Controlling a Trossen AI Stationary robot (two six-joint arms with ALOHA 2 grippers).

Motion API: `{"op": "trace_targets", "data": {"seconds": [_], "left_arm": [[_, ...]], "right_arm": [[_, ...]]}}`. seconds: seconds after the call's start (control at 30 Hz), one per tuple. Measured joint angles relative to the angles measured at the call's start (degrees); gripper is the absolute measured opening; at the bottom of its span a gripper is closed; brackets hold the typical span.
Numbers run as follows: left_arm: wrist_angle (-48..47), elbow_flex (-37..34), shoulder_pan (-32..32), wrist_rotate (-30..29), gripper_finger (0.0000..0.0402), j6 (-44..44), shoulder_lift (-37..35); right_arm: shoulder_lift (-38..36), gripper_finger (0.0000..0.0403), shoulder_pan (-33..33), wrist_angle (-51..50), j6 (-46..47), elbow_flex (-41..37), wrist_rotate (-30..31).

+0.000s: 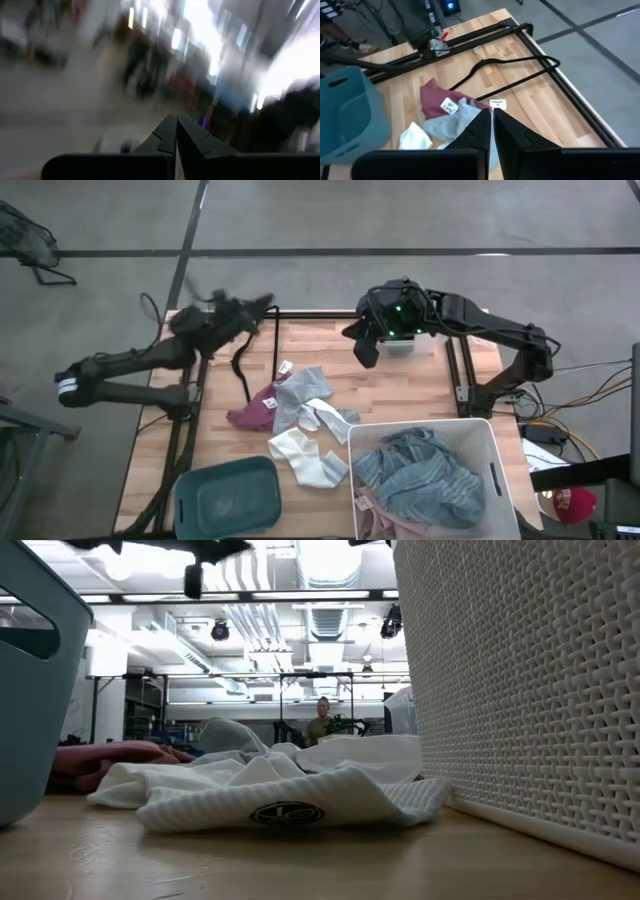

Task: Pick & Place Cloths
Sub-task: Put the grey boxer into the transparent bin

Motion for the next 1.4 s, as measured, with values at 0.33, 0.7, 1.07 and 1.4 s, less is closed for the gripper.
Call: {"op": "trace_targets", "data": {"seconds": [0.33,0.7,1.07,1.4], "left_arm": [[-46.4,10.6,2.1,12.7,0.0014,6.8,11.8],[-51.0,10.5,1.1,24.4,0.0041,1.3,23.2],[-52.7,10.5,-1.0,26.6,0.0170,5.5,31.5],[-52.0,10.5,-1.0,25.4,0.0135,6.0,36.0]], "right_arm": [[1.8,0.0009,-4.1,3.1,6.3,0.0,1.0],[4.2,0.0008,-6.1,9.8,6.9,0.0,1.2],[7.1,0.0008,-6.0,10.0,9.5,0.0,-0.3],[7.4,0.0008,-6.0,10.1,9.5,0.0,-0.5]]}}
